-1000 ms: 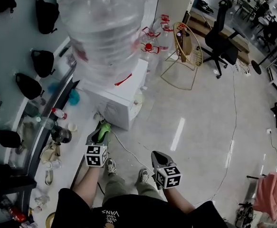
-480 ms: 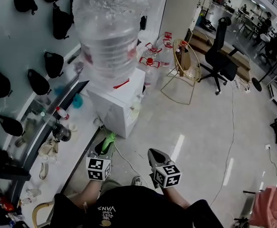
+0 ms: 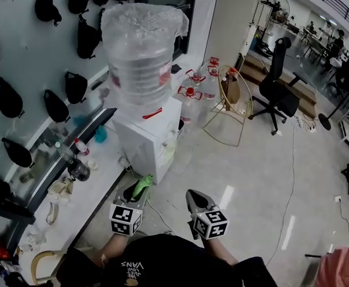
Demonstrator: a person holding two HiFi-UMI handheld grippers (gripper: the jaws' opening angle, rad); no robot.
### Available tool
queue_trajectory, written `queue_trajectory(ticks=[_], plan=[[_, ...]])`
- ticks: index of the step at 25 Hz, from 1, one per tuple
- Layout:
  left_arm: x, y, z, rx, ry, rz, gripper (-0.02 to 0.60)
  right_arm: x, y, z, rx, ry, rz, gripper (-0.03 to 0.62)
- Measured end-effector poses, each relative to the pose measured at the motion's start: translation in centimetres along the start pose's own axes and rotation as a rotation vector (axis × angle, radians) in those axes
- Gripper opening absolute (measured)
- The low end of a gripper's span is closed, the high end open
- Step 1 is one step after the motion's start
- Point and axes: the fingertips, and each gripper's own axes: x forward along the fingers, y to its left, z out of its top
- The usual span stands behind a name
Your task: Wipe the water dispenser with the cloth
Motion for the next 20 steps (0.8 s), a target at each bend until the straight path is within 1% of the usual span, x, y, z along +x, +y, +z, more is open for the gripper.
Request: queue_trajectory(ticks=[8,20], plan=[[-0.9,-1.1,-0.4,-0.001,-0.003,0.01,0.112,-0.4,0.7,-0.1,-0.028,-0.008,0.043,0.003],[-1.7,-1.6,-0.4,-0.014,-0.029,0.048,0.112,-0.8,0.7,0.0,-0.044,-0.006,0.066,0.003]])
